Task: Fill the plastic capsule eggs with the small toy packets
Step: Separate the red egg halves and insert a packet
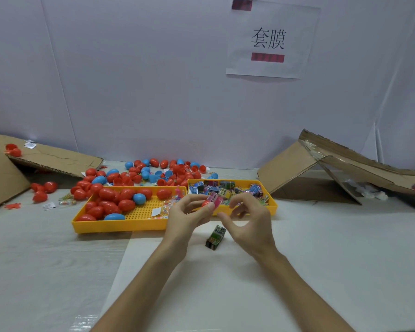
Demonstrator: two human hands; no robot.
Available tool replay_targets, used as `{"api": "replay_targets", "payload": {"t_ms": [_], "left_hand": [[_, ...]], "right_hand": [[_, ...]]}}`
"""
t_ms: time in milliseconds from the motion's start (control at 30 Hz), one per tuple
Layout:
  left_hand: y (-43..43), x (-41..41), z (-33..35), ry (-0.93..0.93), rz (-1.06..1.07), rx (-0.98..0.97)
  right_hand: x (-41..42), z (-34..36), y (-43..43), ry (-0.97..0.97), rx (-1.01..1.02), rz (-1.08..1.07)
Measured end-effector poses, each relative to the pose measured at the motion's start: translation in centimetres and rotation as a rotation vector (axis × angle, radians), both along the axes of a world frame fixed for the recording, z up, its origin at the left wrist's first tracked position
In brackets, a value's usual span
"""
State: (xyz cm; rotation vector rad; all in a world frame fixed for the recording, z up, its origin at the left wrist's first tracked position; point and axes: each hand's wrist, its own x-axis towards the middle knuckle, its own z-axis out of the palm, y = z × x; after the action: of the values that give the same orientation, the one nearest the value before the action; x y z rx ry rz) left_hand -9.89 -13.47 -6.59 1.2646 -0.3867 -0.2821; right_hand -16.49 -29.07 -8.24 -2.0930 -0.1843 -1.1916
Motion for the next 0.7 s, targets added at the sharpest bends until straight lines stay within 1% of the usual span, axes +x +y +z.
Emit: {"api": "replay_targets", "payload": {"t_ms": [233, 400, 500, 700], "left_hand": [[0.1, -0.4, 0.2, 0.147, -0.113, -0.156], [0.1, -0.6, 0.2, 0.28, -0.208, -0.252], [0.1, -0.6, 0.3, 0.297, -0.265, -0.29], [0.3, -0.6, 0.2, 0.316, -0.286, -0.272]], "right_hand": [[0.0, -0.2, 1.4, 0.011, -0.074, 0.073], [0.2, -0.3, 1.5, -0.031, -0.111, 0.009], [0.2, -0.2, 1.4, -0.047, -0.14, -0.017], [0.0, -0.2, 1.5, -0.086, -0.167, -0.052]]}}
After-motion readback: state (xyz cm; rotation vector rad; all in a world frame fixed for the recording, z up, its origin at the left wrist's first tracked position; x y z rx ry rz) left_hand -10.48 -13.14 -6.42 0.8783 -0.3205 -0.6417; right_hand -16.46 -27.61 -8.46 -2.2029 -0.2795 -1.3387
